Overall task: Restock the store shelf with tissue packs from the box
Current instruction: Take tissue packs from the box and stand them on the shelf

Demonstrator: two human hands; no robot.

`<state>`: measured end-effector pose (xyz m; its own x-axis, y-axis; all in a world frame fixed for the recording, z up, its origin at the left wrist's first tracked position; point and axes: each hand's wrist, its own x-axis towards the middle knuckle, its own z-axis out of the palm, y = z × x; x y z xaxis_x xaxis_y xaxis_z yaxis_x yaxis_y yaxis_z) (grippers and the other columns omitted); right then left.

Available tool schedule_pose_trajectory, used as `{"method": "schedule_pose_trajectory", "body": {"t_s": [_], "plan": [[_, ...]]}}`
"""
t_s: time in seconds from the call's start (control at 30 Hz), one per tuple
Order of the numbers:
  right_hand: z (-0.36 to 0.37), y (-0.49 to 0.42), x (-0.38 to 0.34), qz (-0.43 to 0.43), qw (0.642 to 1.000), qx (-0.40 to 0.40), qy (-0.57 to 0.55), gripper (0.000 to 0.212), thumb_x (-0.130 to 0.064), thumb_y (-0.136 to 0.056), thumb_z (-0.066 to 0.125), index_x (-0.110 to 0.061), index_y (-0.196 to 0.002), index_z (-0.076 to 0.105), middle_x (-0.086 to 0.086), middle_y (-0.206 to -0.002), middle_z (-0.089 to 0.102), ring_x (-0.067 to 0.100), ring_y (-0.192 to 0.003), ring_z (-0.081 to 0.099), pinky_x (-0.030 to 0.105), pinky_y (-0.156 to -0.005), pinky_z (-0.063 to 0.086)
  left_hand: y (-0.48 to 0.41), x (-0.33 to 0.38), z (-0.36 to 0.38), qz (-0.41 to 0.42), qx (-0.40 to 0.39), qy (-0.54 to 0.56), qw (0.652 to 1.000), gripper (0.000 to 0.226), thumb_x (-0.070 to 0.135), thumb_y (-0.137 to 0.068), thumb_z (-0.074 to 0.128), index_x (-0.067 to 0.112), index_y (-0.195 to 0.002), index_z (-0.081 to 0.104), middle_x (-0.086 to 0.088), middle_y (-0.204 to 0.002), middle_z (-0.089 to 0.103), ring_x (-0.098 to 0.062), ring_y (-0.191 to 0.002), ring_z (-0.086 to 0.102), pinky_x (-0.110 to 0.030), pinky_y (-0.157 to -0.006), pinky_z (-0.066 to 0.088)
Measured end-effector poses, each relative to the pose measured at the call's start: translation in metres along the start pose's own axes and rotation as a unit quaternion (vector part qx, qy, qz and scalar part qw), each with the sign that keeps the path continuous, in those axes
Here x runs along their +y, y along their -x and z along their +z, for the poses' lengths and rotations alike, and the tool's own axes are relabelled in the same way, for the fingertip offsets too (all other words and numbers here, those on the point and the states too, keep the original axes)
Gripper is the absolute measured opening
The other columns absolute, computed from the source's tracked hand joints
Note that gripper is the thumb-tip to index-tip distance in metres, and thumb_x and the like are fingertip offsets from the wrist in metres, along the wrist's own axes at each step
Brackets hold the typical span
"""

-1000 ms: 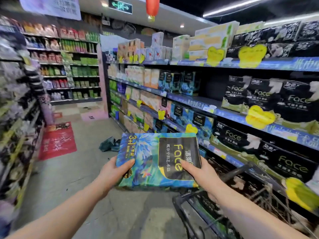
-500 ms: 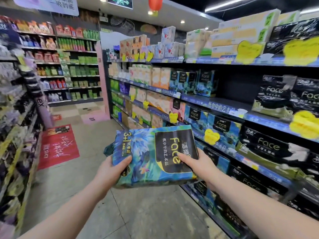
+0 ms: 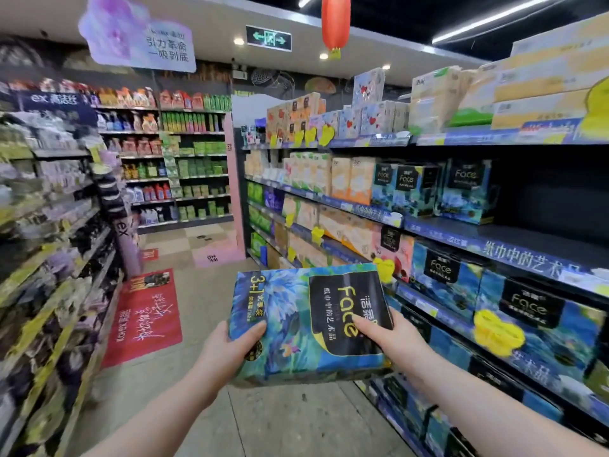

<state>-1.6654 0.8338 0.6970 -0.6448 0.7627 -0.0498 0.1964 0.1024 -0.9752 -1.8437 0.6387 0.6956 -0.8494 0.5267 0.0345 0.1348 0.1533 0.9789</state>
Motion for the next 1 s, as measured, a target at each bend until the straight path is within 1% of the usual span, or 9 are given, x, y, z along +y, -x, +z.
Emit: {"method": "schedule_pose_trajectory", "body": {"t_s": [0.17,0.27,0.37,0.47,0.53,0.7,0.77,0.87,1.0], "plan": [[0.0,-0.074,-0.007,-0.016,1.0,0.001,0.007,0.083,-0.061,-0.057,0.076,-0.028,-0.128,0.051,-0.007,-0.116,0.067,0.015,-0.106,0.063,0.041,-0.1,0.048,-0.071,0.005,0.022,0.009,0.013,-0.019,1.0,0.025,0.033,-0.082,0.07,0.021,-0.101,0.061,-0.001,-0.097,0.068,-0.016,-0.084,0.064,-0.029,-0.068,0.048],[-0.008,-0.102,-0.005,0.001,1.0,0.015,0.011,0.069,-0.056,-0.067,0.075,-0.029,-0.126,0.052,-0.007,-0.116,0.066,0.015,-0.105,0.063,0.041,-0.098,0.048,-0.112,0.003,0.041,-0.004,-0.019,-0.011,1.0,0.021,0.038,-0.079,0.073,0.026,-0.092,0.061,0.0,-0.098,0.069,-0.019,-0.088,0.066,-0.034,-0.079,0.053],[-0.024,-0.133,-0.004,0.005,0.998,0.053,0.017,0.062,-0.052,-0.071,0.074,-0.029,-0.125,0.052,-0.008,-0.113,0.067,0.013,-0.102,0.063,0.039,-0.097,0.049,-0.155,0.006,0.07,-0.002,-0.063,-0.015,0.998,0.047,0.053,-0.06,0.072,0.026,-0.098,0.064,0.003,-0.098,0.072,-0.018,-0.089,0.069,-0.039,-0.085,0.055],[-0.042,-0.163,0.0,0.008,0.995,0.103,0.008,0.06,-0.049,-0.073,0.074,-0.028,-0.125,0.052,-0.009,-0.112,0.066,0.012,-0.1,0.064,0.034,-0.092,0.05,-0.203,0.006,0.107,0.006,-0.112,-0.007,0.994,0.059,0.057,-0.055,0.069,0.025,-0.105,0.064,0.003,-0.099,0.073,-0.018,-0.088,0.07,-0.038,-0.083,0.056],[-0.055,-0.182,0.002,0.011,0.991,0.135,0.001,0.056,-0.045,-0.075,0.073,-0.028,-0.124,0.052,-0.009,-0.11,0.067,0.01,-0.098,0.064,0.03,-0.087,0.048,-0.234,0.007,0.134,0.013,-0.147,-0.003,0.989,0.059,0.059,-0.057,0.073,0.026,-0.106,0.064,0.004,-0.098,0.073,-0.017,-0.085,0.07,-0.035,-0.076,0.056],[-0.086,-0.231,-0.004,0.018,0.975,0.223,-0.008,0.057,-0.043,-0.076,0.074,-0.026,-0.126,0.052,-0.007,-0.112,0.067,0.012,-0.098,0.065,0.031,-0.087,0.05,-0.317,0.03,0.203,0.073,-0.209,-0.014,0.975,0.029,0.041,-0.079,0.071,0.025,-0.101,0.063,0.007,-0.093,0.07,-0.009,-0.08,0.066,-0.025,-0.064,0.049],[-0.098,-0.246,-0.011,0.023,0.966,0.255,-0.013,0.056,-0.043,-0.077,0.073,-0.026,-0.125,0.051,-0.007,-0.112,0.067,0.011,-0.097,0.065,0.031,-0.083,0.051,-0.347,0.042,0.231,0.087,-0.252,-0.016,0.964,0.026,0.043,-0.079,0.071,0.029,-0.099,0.062,0.007,-0.092,0.07,-0.012,-0.081,0.067,-0.03,-0.069,0.053],[-0.114,-0.26,-0.016,0.024,0.949,0.315,-0.014,0.05,-0.043,-0.079,0.071,-0.028,-0.123,0.052,-0.007,-0.111,0.066,0.006,-0.091,0.062,0.022,-0.064,0.046,-0.382,0.057,0.274,0.107,-0.302,-0.019,0.947,0.033,0.049,-0.076,0.07,0.031,-0.103,0.06,0.006,-0.098,0.069,-0.018,-0.088,0.068,-0.039,-0.08,0.056],[-0.145,-0.268,-0.019,0.036,0.922,0.385,-0.006,0.05,-0.043,-0.079,0.071,-0.028,-0.122,0.052,-0.006,-0.112,0.065,0.007,-0.092,0.062,0.021,-0.067,0.046,-0.4,0.076,0.333,0.145,-0.355,-0.042,0.923,0.045,0.055,-0.077,0.067,0.031,-0.112,0.053,0.006,-0.108,0.063,-0.019,-0.101,0.061,-0.039,-0.091,0.049]]}}
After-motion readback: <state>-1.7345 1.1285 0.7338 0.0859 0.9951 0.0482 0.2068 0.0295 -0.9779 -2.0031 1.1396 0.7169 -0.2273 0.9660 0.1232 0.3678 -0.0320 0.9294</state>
